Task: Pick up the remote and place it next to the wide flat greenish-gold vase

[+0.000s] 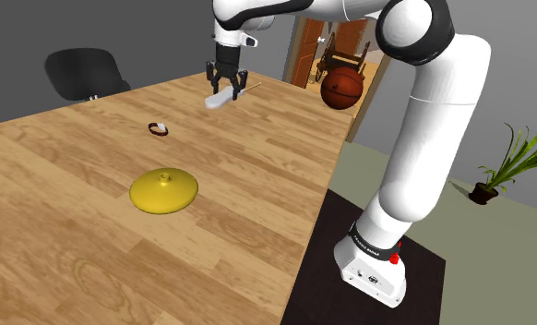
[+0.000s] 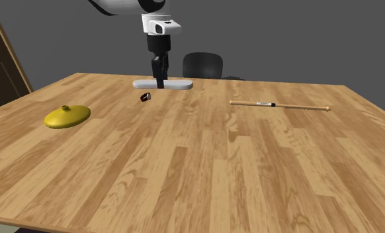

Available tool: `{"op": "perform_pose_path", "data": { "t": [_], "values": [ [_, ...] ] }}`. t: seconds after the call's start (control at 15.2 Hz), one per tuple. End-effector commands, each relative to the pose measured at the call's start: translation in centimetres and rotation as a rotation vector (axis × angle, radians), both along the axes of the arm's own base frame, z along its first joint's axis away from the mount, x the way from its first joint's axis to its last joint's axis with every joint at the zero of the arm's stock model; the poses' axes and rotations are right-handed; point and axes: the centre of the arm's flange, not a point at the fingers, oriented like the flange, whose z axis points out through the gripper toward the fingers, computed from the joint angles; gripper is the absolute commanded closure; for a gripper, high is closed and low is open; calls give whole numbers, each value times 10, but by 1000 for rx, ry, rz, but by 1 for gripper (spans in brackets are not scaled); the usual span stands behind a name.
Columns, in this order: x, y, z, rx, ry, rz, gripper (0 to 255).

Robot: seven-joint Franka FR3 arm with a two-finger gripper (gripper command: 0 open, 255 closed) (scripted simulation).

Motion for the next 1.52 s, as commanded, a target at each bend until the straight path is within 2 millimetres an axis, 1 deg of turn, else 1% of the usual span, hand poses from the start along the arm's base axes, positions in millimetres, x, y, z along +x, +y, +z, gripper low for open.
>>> {"op": "perform_pose_path", "data": {
  "t": [0.0, 1.32, 1.39, 1.45],
  "values": [
    [0, 28, 0, 0, 0, -2, 255],
    [0, 292, 1, 0, 0, -2, 255],
    [0, 304, 1, 0, 0, -2, 255],
    [0, 304, -4, 0, 0, -2, 255]
  ]
}}
